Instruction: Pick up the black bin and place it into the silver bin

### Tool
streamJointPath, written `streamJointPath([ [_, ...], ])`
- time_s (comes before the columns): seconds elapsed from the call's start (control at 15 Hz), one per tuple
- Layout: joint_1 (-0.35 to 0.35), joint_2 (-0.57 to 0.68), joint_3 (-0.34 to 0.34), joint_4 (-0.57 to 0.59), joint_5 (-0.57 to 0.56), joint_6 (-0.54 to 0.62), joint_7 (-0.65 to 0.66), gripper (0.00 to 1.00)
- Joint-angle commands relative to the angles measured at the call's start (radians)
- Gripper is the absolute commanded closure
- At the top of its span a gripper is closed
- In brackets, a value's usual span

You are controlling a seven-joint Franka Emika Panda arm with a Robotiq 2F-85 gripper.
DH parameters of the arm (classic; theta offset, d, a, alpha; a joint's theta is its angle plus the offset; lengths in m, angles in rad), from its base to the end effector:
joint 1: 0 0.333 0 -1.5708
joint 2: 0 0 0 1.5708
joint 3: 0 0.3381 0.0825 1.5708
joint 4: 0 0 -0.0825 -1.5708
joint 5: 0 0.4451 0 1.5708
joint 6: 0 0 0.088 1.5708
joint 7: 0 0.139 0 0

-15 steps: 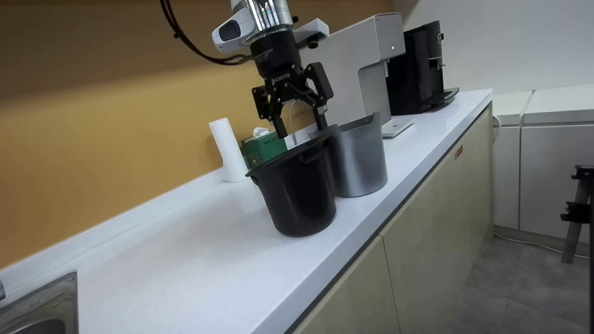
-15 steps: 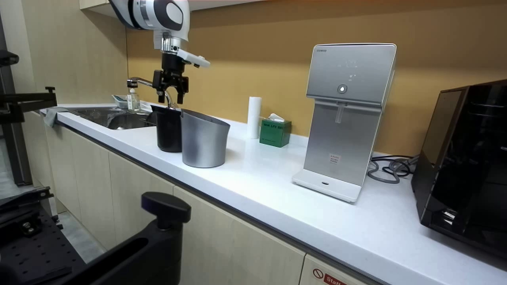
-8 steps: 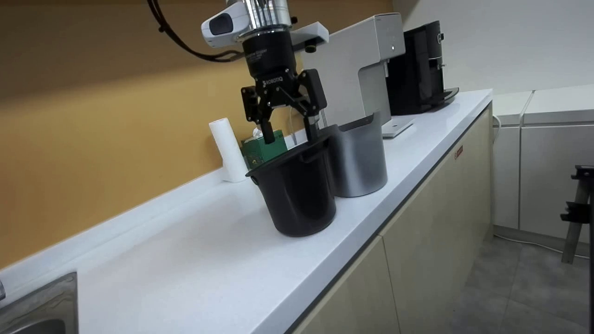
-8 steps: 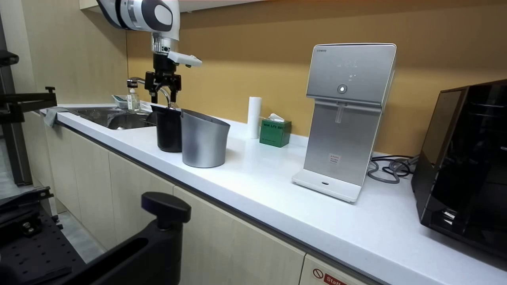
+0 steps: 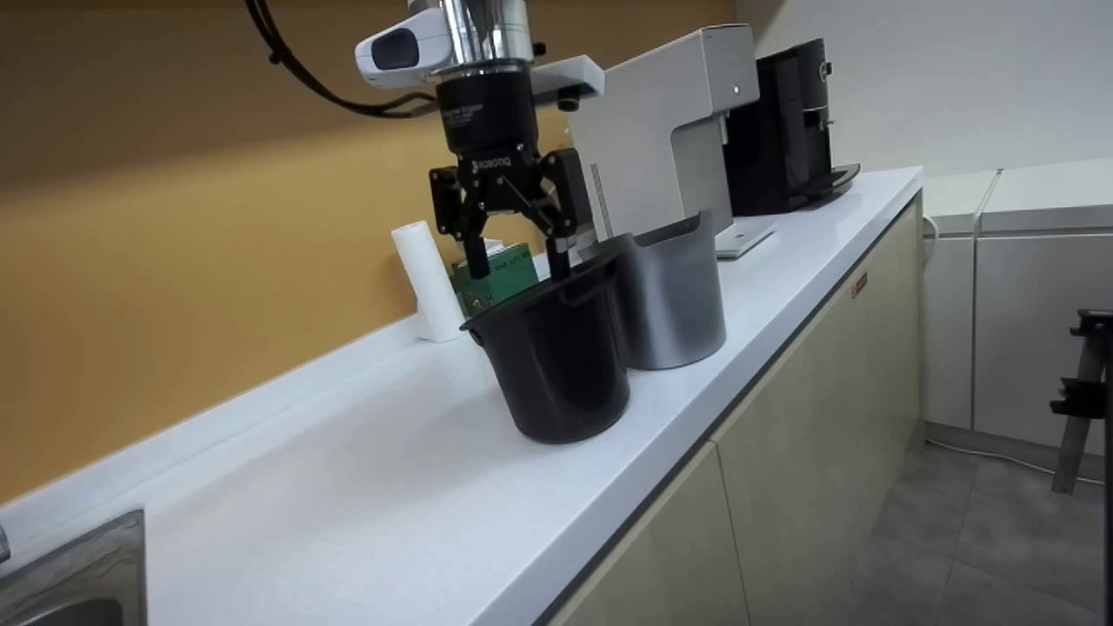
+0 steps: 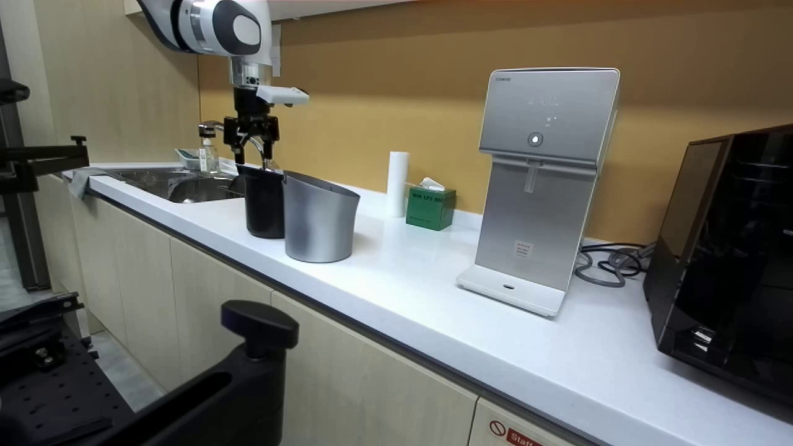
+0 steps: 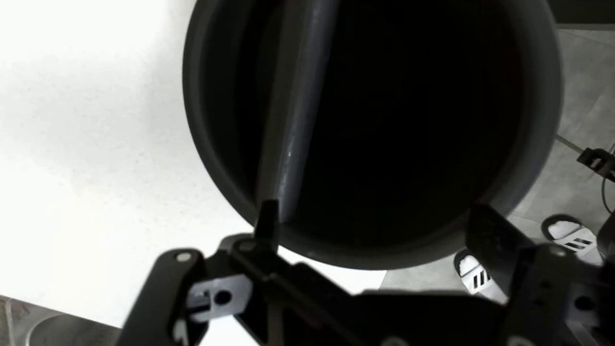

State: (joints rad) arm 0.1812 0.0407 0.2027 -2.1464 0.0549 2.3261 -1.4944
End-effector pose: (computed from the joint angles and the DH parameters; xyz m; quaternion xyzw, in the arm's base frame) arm 0.5681 0.2316 0.3526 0.6031 0.7942 0.0726 0.0153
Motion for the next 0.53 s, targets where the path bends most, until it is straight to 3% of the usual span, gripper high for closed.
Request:
streamJointPath([
  [0.0,0.007,0.0,0.003,0.005,-0.033,0.056,0.047,0.0],
  [0.47,-0.001,0.016,-0.011,0.021,-0.16,0.046,0.125,0.0],
])
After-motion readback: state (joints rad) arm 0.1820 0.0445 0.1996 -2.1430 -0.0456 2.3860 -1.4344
